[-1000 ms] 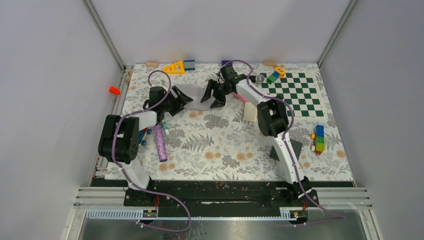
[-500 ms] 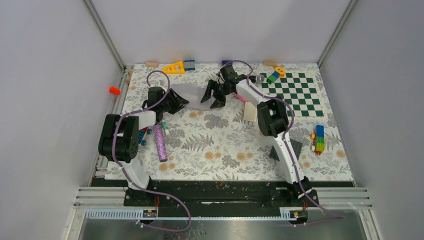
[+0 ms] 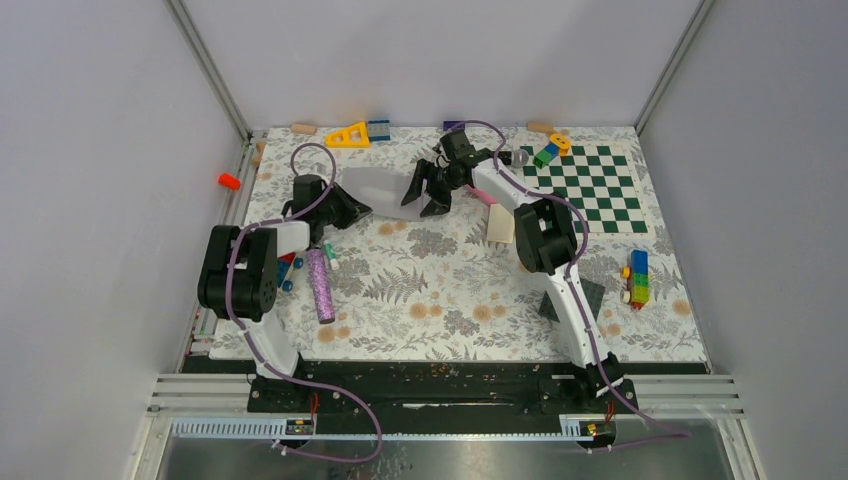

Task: Place the letter into the envelope and seal it
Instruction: Pick up the envelope from the center of the board, then adjust the envelope.

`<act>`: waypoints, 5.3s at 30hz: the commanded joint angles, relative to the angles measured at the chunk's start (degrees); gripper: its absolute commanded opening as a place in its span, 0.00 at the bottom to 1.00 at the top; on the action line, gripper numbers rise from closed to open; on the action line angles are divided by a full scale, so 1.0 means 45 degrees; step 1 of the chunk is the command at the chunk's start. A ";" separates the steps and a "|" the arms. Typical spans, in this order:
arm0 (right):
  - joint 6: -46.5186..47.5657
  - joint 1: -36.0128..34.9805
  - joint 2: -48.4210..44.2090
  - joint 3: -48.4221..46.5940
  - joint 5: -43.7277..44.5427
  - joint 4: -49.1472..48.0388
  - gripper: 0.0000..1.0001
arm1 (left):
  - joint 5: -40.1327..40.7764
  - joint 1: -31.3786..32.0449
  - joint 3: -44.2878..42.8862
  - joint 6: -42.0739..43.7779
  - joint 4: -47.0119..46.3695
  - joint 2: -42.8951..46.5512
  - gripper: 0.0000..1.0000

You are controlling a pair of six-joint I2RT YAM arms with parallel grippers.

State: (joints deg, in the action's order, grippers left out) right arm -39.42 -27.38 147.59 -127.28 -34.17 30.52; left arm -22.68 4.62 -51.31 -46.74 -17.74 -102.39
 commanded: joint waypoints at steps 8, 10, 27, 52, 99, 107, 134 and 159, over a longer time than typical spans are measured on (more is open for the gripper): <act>0.0024 0.0027 -0.0351 -0.0159 -0.0456 -0.0007 0.73 | -0.1122 -0.0225 -0.0258 -0.0318 -0.1632 -0.0027 0.00; 0.0091 0.0091 -0.0435 -0.0269 -0.0573 -0.0022 0.74 | -0.1311 -0.0274 -0.0207 -0.0355 -0.1757 0.0054 0.00; 0.5342 0.0810 -0.5250 0.0570 -0.2729 0.2055 0.83 | -0.4199 -0.0500 -0.0539 0.1728 -0.0631 0.2677 0.00; 1.2382 0.0936 -1.4059 1.1465 -0.2483 -0.0830 0.92 | -0.9842 0.2160 -0.2215 1.3819 1.2524 0.6339 0.00; 1.1891 0.0009 -1.5215 1.4180 -0.5881 -0.0802 0.00 | -0.9120 0.3236 -0.3289 1.5109 1.4362 0.5700 0.42; 1.0064 0.0048 -1.4641 1.1789 -0.0770 0.1297 0.00 | -0.4216 0.1677 -0.2914 1.2172 1.0799 0.7341 0.99; 0.5990 -0.0284 -1.4547 1.1547 0.2515 -0.0400 0.00 | 0.2118 0.6002 -0.9090 1.0530 1.3392 0.3935 0.99; 0.8450 -0.0362 -1.3835 1.0128 0.0990 0.1816 0.00 | 0.3975 0.7216 -0.9651 0.8872 1.2634 0.2854 0.99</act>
State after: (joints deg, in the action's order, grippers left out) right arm -5.02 -28.45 84.82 -78.35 -27.79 34.87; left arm -5.76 36.21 -92.01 -3.95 41.65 -88.77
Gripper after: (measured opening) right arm 0.018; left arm 0.989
